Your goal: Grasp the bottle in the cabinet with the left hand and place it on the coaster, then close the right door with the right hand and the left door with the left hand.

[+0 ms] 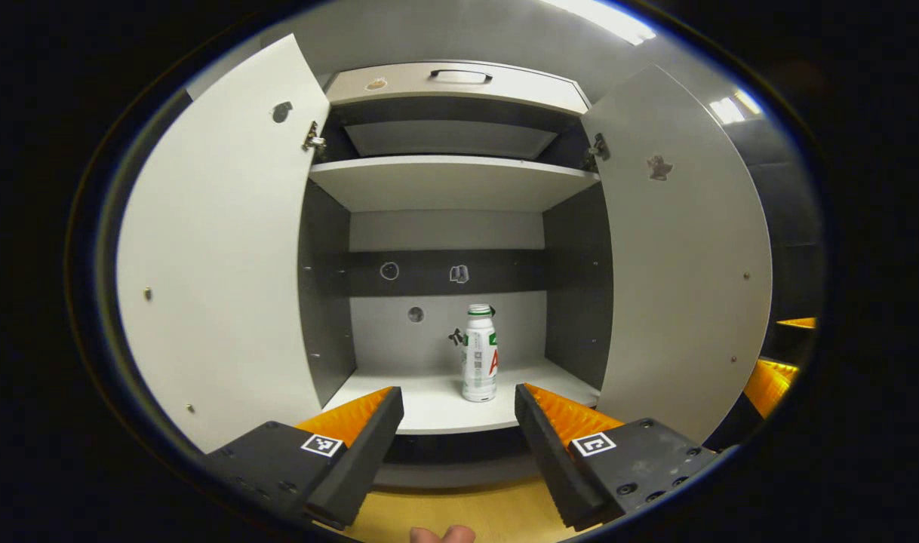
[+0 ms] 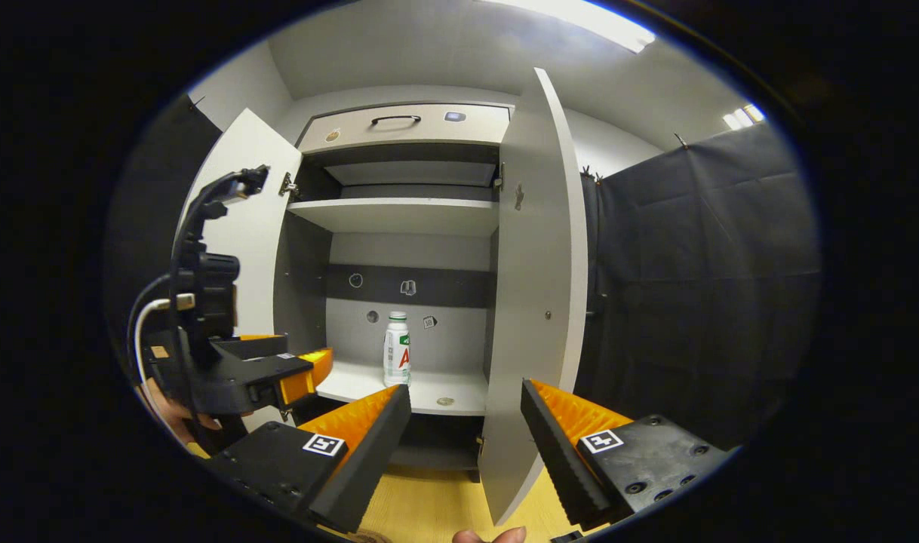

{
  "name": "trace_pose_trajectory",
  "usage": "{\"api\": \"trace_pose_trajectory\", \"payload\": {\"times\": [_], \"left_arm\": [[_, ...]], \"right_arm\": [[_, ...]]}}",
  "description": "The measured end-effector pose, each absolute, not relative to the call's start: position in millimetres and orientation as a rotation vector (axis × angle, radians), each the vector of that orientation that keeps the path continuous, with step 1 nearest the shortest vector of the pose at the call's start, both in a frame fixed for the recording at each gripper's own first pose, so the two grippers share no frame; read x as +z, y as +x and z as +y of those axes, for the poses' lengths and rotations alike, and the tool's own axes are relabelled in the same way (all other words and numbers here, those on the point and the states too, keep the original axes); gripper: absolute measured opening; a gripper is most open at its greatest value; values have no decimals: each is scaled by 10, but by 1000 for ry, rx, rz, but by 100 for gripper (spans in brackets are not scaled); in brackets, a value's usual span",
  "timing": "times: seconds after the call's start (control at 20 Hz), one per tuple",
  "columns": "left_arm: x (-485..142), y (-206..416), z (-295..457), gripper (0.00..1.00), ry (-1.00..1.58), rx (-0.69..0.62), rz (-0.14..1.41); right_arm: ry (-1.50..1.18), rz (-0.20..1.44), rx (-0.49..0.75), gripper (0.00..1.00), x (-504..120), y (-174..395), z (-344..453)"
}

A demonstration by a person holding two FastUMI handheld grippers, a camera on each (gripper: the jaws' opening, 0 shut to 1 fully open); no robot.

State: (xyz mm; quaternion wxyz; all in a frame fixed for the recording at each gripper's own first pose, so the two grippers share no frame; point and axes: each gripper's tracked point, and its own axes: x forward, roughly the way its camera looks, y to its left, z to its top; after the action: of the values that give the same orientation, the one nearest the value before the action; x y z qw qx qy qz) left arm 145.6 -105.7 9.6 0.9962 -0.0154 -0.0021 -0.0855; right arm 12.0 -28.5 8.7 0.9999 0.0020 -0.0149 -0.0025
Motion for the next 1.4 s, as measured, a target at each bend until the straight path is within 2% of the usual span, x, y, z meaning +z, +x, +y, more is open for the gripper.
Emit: {"api": "trace_pose_trajectory", "payload": {"times": [0.2,0.3,0.75,1.2,1.4], "left_arm": [[91,2081,-1285,92,-17,-199,-8],[59,2349,-1352,95,-11,-200,-1],[-338,3403,-1453,94,-25,-128,61],[-596,3966,-1500,95,-81,-96,101],[-643,4108,-1564,94,-69,-132,102]], "right_arm": [[8,-26,1,97,39,161,-347],[8,-15,0,97,-8,187,-379],[34,-2,47,98,-99,295,-267],[50,41,87,98,-307,346,-250],[50,56,74,98,-365,323,-371]]}}
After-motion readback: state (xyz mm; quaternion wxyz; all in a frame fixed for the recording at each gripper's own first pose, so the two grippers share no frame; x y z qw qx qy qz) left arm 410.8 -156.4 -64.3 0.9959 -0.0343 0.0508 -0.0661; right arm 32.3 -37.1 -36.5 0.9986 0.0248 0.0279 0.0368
